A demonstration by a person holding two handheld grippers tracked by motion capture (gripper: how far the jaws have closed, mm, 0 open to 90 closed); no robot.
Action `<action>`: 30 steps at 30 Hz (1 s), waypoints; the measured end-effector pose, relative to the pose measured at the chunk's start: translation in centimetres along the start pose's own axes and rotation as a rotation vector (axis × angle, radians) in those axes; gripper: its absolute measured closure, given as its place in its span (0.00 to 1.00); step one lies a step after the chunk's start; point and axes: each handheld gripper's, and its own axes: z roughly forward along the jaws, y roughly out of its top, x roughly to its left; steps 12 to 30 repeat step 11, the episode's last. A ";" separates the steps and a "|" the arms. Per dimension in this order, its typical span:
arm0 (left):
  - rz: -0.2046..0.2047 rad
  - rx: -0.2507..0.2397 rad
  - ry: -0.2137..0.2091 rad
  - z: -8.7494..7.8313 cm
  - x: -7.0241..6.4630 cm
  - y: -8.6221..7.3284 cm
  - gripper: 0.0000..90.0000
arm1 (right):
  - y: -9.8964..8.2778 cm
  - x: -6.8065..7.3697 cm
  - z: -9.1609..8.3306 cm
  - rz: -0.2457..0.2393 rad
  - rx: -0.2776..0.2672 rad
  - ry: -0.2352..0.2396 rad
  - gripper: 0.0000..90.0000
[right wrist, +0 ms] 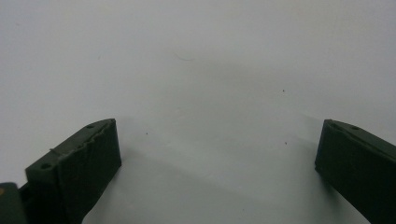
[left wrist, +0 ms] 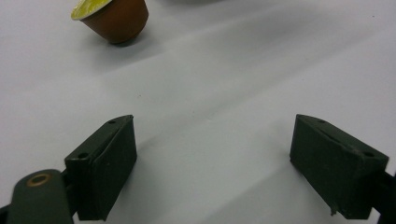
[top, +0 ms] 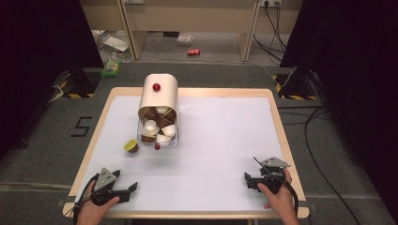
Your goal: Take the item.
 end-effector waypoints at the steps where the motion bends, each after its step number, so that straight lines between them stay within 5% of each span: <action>1: 0.000 0.000 0.000 0.0 0.0 0.0 0.16 | 0.0 0.0 0.0 0.000 0.000 0.000 0.01; 30: 0.000 -0.003 0.000 0.0 0.0 -0.1 0.15 | 0.0 0.0 0.0 0.002 0.000 0.001 0.01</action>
